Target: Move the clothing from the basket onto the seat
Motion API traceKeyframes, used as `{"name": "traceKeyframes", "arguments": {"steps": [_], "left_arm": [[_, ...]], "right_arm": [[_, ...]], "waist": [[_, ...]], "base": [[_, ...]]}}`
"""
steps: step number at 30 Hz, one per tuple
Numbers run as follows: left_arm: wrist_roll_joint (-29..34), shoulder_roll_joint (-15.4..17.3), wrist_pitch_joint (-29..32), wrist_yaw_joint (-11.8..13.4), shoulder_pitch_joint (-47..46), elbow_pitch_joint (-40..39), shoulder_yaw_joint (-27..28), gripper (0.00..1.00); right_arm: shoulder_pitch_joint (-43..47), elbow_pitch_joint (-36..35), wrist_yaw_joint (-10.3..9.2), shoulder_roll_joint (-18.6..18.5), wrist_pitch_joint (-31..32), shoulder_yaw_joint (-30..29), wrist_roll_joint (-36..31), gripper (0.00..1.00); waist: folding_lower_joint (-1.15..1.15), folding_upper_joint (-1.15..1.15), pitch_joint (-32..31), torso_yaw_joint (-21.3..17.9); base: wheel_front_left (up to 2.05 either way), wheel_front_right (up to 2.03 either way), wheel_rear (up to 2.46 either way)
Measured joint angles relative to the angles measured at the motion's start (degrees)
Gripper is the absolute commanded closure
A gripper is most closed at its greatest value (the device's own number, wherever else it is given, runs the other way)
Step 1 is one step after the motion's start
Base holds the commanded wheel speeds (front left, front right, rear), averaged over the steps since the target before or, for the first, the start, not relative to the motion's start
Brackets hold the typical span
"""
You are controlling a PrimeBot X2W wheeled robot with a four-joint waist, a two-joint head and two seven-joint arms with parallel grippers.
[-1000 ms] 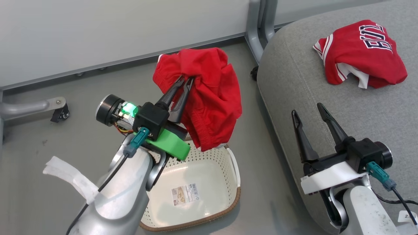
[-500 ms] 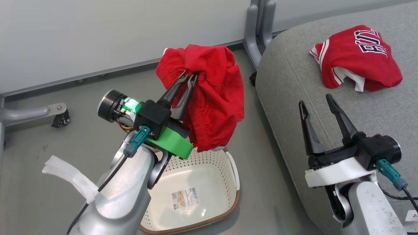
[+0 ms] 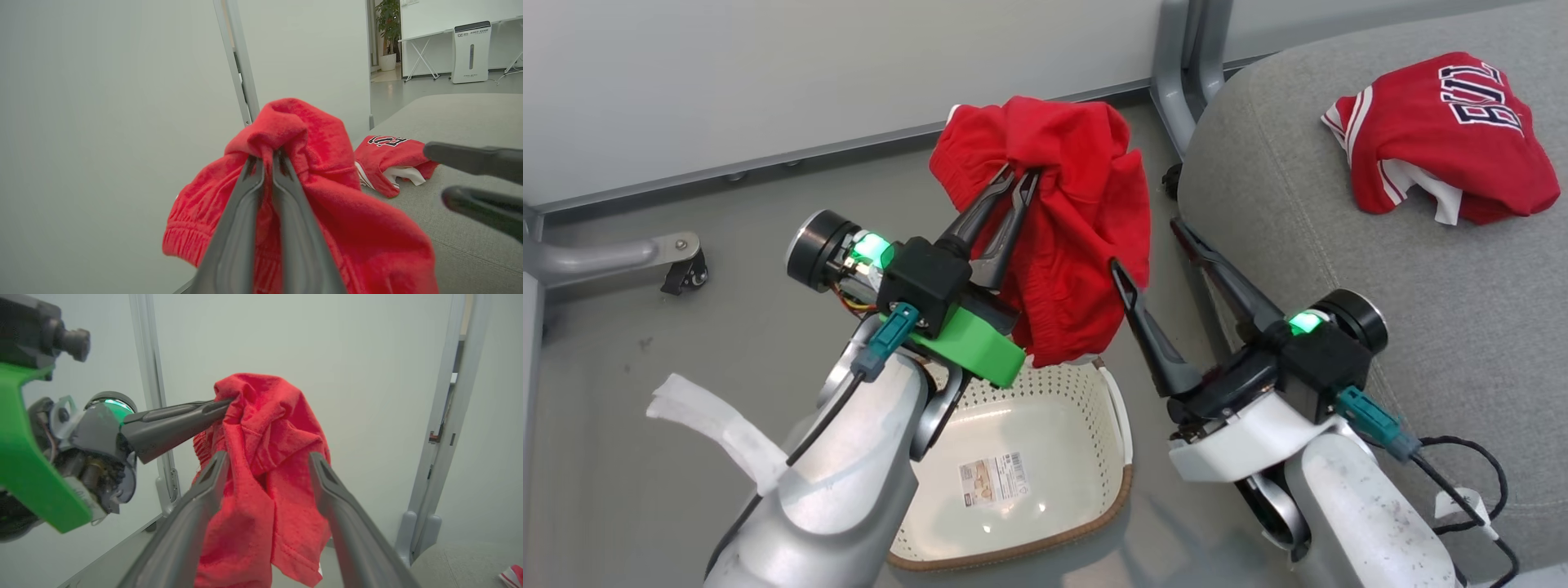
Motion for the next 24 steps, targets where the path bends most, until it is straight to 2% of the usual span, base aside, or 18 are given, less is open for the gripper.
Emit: {"name": "traceKeyframes", "arguments": {"steps": [10, 12, 20, 21, 22, 23, 24], "left_arm": [[0.0, -1.6, 0.0, -0.1, -1.2, -1.7, -3.0, 1.0], [0.0, -2.0, 0.0, 0.1, -1.2, -2.5, -4.3, 1.0], [-1.0, -2.2, 0.0, 0.8, -1.2, -3.4, -6.9, 1.0], [-1.3, -2.2, 0.0, 0.8, -1.2, -3.5, -7.2, 1.0], [-1.5, -2.2, 0.0, 0.9, -1.2, -3.7, -7.5, 1.0], [-1.8, -2.2, 0.0, 1.1, -1.2, -3.8, -7.9, 1.0], [-2.0, -2.3, 0.0, 1.2, -1.2, -4.0, -8.2, 1.0]], "right_arm": [[-5.7, 10.0, 0.0, 0.2, 0.0, 3.7, 0.5, 0.0], [-7.9, 14.1, 0.0, 0.2, 0.0, 4.1, 0.7, 0.0], [-10.7, 17.3, 0.0, 0.3, 0.0, 6.4, 5.7, 0.0], [-10.8, 17.5, 0.0, 0.3, 0.0, 6.4, 6.5, 0.13], [-10.9, 17.8, 0.0, 0.3, 0.0, 6.4, 7.0, 0.58], [-11.0, 18.0, 0.0, 0.3, 0.0, 6.4, 7.6, 0.58], [-11.1, 18.3, 0.0, 0.3, 0.0, 6.4, 8.1, 1.0]], "waist": [[0.0, 0.0, 2.5, 2.0], [0.0, 0.0, 3.3, 2.7], [0.0, 0.0, 4.3, 4.2], [0.0, 0.0, 4.4, 4.3], [0.0, 0.0, 4.4, 4.5], [0.0, 0.0, 4.4, 4.6], [0.0, 0.0, 4.4, 4.7]], "base": [[0.0, 0.0, 0.0], [0.0, 0.0, 0.0], [0.0, 0.0, 0.0], [0.0, 0.0, 0.0], [0.0, 0.0, 0.0], [0.0, 0.0, 0.0], [0.0, 0.0, 0.0]]}}
